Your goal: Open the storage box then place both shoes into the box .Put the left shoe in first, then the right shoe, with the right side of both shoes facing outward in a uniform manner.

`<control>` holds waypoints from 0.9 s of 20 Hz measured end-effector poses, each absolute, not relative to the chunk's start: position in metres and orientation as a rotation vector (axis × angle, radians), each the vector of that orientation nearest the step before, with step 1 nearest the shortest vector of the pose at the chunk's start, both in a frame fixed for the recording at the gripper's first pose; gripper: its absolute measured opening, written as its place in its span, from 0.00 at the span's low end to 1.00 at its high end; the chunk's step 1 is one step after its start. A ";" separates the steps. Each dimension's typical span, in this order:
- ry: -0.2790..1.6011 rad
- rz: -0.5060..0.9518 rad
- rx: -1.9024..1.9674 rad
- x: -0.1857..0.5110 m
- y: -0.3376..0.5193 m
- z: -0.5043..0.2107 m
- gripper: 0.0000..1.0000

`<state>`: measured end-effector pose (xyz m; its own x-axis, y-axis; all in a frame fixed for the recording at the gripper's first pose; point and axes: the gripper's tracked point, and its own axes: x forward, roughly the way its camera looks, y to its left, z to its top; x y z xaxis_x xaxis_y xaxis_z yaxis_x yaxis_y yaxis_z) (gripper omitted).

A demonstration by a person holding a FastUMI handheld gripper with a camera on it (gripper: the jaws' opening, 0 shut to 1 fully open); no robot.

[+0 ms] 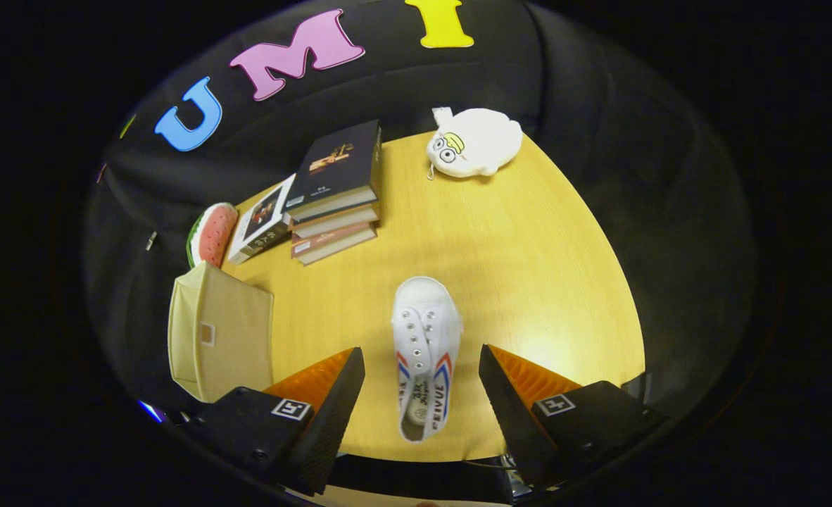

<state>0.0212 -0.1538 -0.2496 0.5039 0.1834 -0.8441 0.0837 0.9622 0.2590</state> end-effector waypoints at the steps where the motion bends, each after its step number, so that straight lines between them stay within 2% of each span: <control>1: 1.070 0.073 0.290 0.018 -0.157 -0.259 0.99; 15: 1.323 0.120 0.442 0.006 -0.149 -0.364 0.97; 17: 1.336 0.111 0.466 0.007 -0.144 -0.369 0.88; 18: 1.344 0.124 0.478 0.010 -0.138 -0.371 0.88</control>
<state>0.0096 -0.1377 -0.3707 0.2348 0.3558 -0.9046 0.1839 0.8975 0.4008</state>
